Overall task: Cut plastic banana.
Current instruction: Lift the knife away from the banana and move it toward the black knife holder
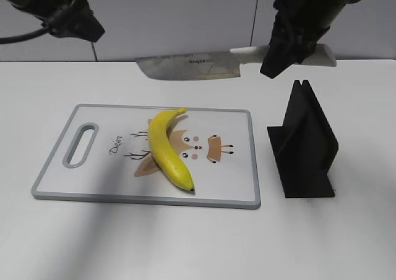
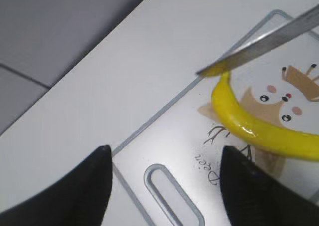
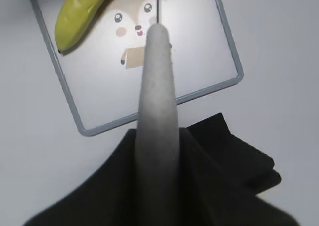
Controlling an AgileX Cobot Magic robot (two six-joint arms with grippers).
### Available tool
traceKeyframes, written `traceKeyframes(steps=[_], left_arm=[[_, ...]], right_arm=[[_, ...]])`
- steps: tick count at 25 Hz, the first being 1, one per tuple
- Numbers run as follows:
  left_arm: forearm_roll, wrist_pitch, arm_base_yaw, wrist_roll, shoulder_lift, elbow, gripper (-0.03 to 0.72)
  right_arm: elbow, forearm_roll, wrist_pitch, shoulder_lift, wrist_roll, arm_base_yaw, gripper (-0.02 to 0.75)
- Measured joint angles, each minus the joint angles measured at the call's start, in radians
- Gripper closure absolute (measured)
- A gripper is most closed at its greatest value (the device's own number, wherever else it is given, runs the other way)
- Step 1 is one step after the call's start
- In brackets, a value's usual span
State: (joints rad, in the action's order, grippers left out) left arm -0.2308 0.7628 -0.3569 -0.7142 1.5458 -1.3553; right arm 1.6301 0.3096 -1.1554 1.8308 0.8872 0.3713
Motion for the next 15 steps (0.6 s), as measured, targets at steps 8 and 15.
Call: traceKeyframes(steps=[8, 15], left_arm=[[0.231, 0.217, 0.000, 0.401, -0.013, -0.058, 0.059], [0.388, 0.379, 0.000, 0.670, -0.013, -0.058, 0.103]], right_arm=[[0.000, -0.039, -0.048, -0.078, -0.408, 0.000, 0.561], [-0.013, -0.105, -0.038, -0.172, -0.798, 0.000, 0.561]])
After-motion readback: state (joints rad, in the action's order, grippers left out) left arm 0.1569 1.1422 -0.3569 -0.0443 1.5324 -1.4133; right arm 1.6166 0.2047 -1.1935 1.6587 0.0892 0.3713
